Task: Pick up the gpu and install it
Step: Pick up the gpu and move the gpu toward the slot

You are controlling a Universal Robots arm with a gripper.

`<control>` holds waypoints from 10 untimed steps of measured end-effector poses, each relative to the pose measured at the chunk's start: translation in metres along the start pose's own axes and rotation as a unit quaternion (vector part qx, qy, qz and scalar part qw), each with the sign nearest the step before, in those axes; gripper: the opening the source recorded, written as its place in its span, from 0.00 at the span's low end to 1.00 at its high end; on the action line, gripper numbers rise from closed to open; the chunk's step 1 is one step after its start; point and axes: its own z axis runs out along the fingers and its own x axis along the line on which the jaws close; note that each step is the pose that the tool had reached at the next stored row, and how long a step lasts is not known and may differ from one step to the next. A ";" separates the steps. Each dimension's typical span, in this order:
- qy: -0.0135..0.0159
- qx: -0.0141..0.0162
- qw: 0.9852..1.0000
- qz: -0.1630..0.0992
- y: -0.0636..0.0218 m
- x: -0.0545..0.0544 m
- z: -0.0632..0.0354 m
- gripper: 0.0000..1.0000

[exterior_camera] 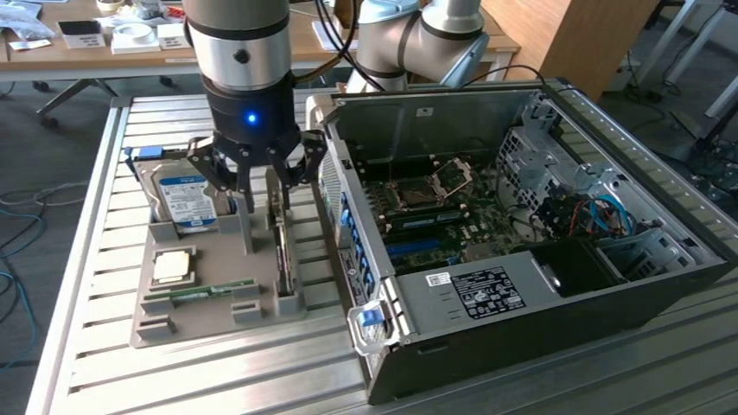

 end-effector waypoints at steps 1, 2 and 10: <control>0.000 0.000 1.000 0.000 0.0000 0.000 0.0004 0.47; 0.000 0.000 1.000 0.000 -0.0001 0.000 0.0009 0.47; 0.000 0.000 1.000 0.000 -0.0001 0.000 0.0026 0.47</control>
